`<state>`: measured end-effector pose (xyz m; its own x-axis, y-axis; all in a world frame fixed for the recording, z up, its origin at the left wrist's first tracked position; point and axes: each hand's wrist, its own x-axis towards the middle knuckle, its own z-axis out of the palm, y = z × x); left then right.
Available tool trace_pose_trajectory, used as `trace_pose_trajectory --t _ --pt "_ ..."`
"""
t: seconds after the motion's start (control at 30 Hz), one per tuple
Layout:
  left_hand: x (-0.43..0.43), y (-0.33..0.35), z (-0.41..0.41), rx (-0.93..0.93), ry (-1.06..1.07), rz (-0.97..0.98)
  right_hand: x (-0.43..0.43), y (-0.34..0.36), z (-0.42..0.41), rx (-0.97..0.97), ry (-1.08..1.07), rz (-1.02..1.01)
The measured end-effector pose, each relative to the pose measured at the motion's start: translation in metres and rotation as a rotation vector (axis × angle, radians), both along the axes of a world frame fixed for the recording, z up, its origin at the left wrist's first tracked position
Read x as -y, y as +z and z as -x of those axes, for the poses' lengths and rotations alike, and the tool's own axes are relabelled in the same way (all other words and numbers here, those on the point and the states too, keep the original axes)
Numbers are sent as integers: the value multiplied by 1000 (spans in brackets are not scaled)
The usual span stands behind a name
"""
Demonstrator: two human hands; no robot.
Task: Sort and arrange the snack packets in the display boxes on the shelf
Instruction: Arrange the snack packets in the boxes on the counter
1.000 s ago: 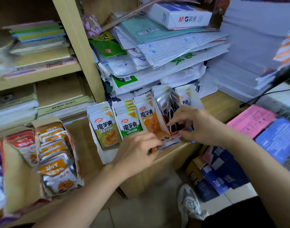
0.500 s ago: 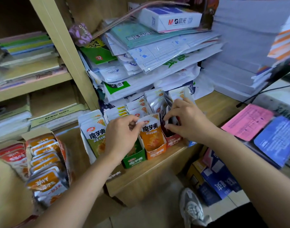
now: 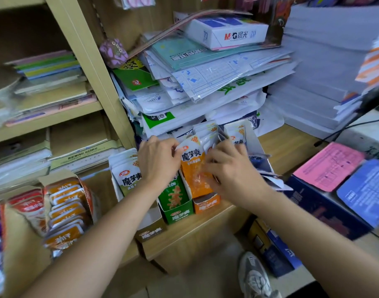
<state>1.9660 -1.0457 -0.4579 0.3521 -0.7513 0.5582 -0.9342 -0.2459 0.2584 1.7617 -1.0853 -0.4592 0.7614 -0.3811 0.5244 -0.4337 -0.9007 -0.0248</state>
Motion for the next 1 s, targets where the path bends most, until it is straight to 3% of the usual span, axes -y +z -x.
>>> trace_pose_trajectory --t 0.1,0.17,0.27,0.47,0.67,0.77,0.9,1.0 --pt "0 -4 -5 79 -36 -100 -23 -17 -7 -124 116 -59" --pt "-2 -3 -7 116 -85 -134 -33 -32 -5 -238 62 -193" --pt "-3 1 -10 89 -145 -199 -39 -51 -2 -379 -49 -233" --pt "1 6 -9 182 -151 -322 -41 -64 -19 -385 -83 -208" --pt "15 10 -11 128 -133 -446 -41 -64 -21 -378 -84 -233" --pt "16 11 -14 114 -129 -355 -40 -66 -19 -365 -71 -256" --pt "10 17 -17 140 -71 -83 -40 -63 -21 -373 -82 -266" --pt "8 13 -12 195 -53 -171 -36 -59 -31 -389 -108 -251"
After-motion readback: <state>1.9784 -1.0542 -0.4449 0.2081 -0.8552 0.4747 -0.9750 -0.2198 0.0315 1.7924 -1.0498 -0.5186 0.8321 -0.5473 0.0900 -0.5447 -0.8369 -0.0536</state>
